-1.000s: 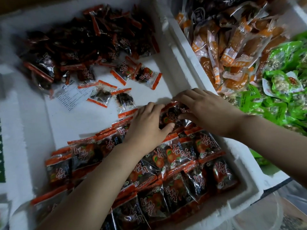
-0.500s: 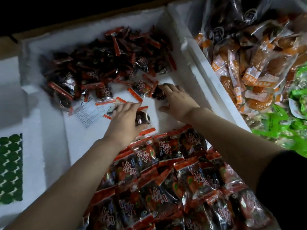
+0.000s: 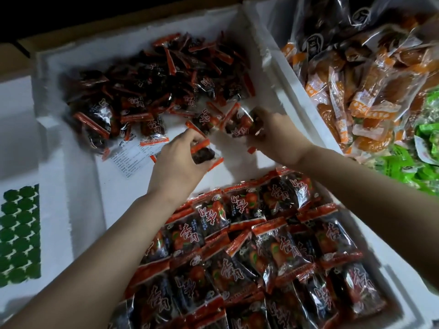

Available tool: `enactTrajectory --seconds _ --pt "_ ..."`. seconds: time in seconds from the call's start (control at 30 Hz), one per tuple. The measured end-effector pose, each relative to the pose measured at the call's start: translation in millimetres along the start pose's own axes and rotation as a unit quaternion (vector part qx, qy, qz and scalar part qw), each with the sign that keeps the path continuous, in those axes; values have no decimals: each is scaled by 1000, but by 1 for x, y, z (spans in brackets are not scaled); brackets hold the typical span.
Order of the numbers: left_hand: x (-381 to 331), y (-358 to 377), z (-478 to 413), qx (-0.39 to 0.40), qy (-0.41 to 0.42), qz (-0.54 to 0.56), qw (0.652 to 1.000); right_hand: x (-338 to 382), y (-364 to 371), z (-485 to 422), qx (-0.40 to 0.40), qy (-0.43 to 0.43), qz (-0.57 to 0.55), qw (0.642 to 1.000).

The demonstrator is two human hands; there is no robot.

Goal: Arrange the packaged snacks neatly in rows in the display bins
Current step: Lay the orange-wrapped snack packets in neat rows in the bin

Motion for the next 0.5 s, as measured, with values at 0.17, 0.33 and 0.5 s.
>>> enactTrajectory --seconds 0.17,0.33,0.5 --pt "-18 -19 23 -54 36 66 996 14 -17 38 84 -9 -177 981" --pt "-41 -5 58 -27 98 27 994 4 -40 57 60 37 -262 962" --pt "-46 26 82 62 104 -28 992 -9 -56 57 -2 18 -169 986"
Point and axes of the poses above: each hand's wrist, its own z-axis away from the middle knuckle, its own y-axis out of the palm, x = y × z, the point moved 8 cm from there along -z, towards the middle knuckle, and after that the axes turned 2 degrees about z, right-handed, at the moved point
